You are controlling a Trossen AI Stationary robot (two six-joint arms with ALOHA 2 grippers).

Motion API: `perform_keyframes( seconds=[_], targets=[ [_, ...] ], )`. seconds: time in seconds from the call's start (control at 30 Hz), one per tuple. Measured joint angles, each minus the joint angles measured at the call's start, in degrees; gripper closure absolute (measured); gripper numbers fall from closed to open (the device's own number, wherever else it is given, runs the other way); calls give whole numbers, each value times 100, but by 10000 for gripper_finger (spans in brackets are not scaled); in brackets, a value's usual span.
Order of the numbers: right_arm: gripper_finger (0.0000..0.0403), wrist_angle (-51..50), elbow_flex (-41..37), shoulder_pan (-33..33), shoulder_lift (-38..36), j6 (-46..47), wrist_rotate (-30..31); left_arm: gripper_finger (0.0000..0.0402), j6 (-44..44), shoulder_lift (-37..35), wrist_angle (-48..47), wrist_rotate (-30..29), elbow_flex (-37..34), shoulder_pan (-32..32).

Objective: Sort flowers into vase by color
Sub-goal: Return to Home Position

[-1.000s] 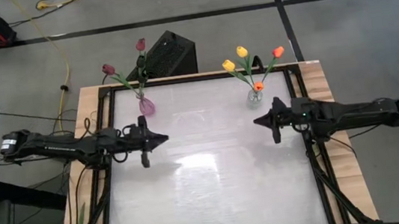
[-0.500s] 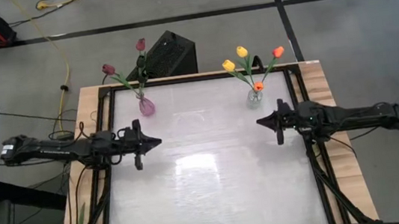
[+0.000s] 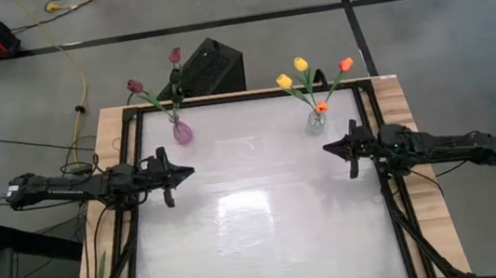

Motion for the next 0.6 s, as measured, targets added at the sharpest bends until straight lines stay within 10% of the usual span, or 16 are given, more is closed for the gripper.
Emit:
perform_keyframes(
  seconds=[0.6],
  targets=[
    [378, 348, 2, -10, -168, -196, 247, 391, -11, -231, 319, 40, -456, 5]
  ],
)
